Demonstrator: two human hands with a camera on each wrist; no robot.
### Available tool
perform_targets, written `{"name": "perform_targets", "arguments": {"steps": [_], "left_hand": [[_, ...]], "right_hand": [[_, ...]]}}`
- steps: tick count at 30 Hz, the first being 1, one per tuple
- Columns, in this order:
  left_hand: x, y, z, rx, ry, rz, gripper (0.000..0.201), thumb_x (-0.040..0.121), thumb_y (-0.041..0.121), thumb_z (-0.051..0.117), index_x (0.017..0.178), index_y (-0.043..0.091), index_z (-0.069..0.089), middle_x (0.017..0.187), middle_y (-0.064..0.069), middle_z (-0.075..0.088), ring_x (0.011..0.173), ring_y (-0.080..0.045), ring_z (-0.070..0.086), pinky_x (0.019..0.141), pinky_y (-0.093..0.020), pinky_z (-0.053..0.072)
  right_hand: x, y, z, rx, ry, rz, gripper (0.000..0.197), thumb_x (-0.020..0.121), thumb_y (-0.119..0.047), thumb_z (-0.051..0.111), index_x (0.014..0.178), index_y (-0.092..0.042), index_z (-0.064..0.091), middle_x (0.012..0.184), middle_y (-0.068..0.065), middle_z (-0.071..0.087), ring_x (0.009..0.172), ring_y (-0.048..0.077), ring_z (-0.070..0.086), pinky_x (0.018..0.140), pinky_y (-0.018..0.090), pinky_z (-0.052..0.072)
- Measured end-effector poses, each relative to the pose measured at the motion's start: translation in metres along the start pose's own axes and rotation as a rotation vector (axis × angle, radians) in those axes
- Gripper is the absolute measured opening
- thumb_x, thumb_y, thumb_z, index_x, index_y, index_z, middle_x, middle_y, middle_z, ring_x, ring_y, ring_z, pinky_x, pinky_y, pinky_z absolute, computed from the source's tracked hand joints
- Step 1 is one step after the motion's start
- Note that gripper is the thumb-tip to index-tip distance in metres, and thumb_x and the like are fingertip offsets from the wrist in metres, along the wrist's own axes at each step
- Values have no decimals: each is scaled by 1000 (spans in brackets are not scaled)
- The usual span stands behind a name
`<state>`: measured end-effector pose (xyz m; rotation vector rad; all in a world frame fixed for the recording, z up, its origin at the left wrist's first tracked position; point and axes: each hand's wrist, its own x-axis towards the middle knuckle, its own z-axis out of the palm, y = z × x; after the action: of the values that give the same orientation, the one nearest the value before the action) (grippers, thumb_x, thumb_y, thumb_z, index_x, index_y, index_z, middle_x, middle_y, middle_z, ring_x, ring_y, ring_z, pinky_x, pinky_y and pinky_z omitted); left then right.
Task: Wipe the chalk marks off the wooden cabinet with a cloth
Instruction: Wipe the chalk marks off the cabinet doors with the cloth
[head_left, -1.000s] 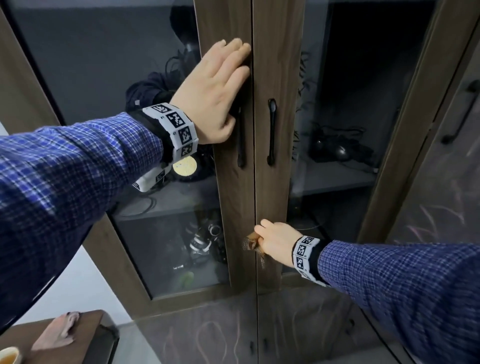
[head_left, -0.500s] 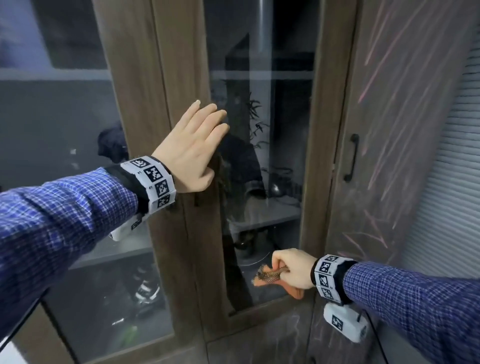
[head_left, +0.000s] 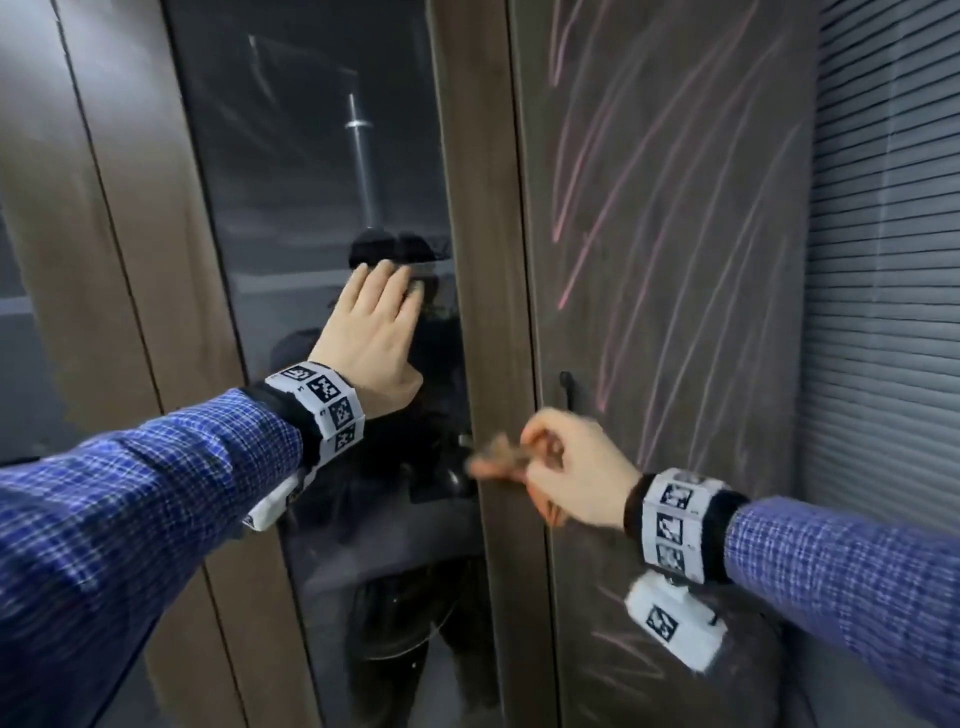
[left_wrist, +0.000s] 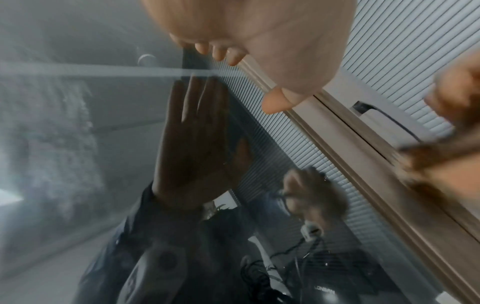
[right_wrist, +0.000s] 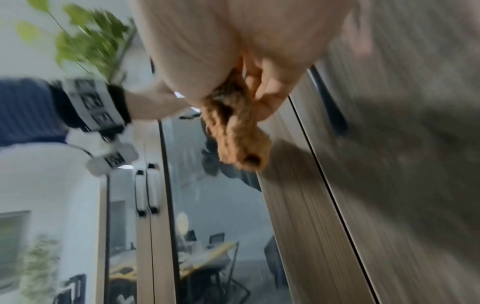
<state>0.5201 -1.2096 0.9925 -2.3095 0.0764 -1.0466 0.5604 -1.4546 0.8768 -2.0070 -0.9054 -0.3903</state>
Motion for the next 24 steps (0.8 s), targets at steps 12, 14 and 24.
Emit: {"name": "perform_targets", "arguments": {"steps": [12,14,24], "left_hand": [[3,15,19,64,-54,-104,110,67,51,66,154,-4,27,161,-25,23,151,-43,16,122,-61,14],[2,14,23,39,-40,-99,108,67,50,63,153,-4,28,162,-24,22,151,-43,15,122,-61,13],[-8,15,35,-24,40,-66,96,75,46,51,154,-4,28,162,-23,23,151,-44,16,122,-62,12]], "right_hand": [[72,-14,22,-742,-15,-485,19,82,5,52,95,-3,63,102,14,54,95,34,50,72,48,52],[52,8,50,-776,-95,-492,17,83,5,54,94,-2,64,102,15,54,94,36,50,68,47,53],[-53,105,154,-931,-716,-348,12,80,-10,68,89,-9,76,104,8,62,100,32,59,78,34,56]]}}
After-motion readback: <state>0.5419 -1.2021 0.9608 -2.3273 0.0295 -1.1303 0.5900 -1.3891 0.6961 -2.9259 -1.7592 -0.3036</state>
